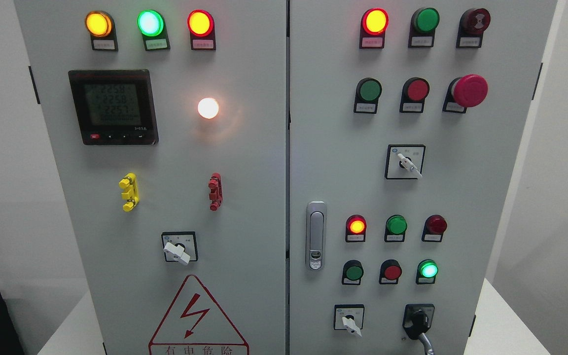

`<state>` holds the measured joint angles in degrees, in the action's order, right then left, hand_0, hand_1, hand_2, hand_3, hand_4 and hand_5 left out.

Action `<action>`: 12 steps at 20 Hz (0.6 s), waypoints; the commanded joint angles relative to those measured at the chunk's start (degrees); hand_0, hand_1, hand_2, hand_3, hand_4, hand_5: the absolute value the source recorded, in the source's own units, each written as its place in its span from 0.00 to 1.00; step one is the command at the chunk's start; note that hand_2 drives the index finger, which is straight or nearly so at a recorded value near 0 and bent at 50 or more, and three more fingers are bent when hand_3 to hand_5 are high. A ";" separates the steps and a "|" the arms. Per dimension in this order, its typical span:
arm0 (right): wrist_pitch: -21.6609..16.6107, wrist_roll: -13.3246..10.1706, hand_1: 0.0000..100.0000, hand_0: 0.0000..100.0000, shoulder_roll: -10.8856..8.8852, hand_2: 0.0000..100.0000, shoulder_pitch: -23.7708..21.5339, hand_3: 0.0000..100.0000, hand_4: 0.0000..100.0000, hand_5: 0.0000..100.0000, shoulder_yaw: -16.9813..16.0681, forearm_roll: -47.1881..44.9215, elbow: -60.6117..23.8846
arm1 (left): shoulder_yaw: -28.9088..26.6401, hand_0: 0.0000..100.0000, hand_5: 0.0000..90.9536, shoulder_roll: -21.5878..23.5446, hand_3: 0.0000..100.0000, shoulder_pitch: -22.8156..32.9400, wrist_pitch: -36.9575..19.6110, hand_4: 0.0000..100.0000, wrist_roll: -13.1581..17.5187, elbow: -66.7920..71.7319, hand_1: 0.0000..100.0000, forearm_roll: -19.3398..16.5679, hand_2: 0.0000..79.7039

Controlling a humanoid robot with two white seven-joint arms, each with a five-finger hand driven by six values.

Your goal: Trip black knob to open circuit

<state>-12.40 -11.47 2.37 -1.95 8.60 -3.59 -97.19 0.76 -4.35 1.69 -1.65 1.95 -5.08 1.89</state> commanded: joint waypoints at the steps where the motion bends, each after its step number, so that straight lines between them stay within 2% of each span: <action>1: -1.05 1.45 0.94 0.80 0.00 0.03 0.90 1.00 1.00 0.93 0.63 0.25 -2.04 | -0.05 0.12 0.00 -0.05 0.00 -0.02 0.06 0.00 -0.01 0.07 0.39 0.13 0.00; 12: -0.87 1.37 0.95 0.80 0.00 0.04 0.28 1.00 1.00 0.93 -0.51 0.16 -1.69 | -0.05 0.12 0.00 -0.05 0.00 -0.02 -0.02 0.00 -0.01 0.07 0.39 0.13 0.00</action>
<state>-12.40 -11.53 2.37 -2.15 7.80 -3.58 -97.19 0.76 -4.35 1.69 -1.65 1.95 -5.08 1.89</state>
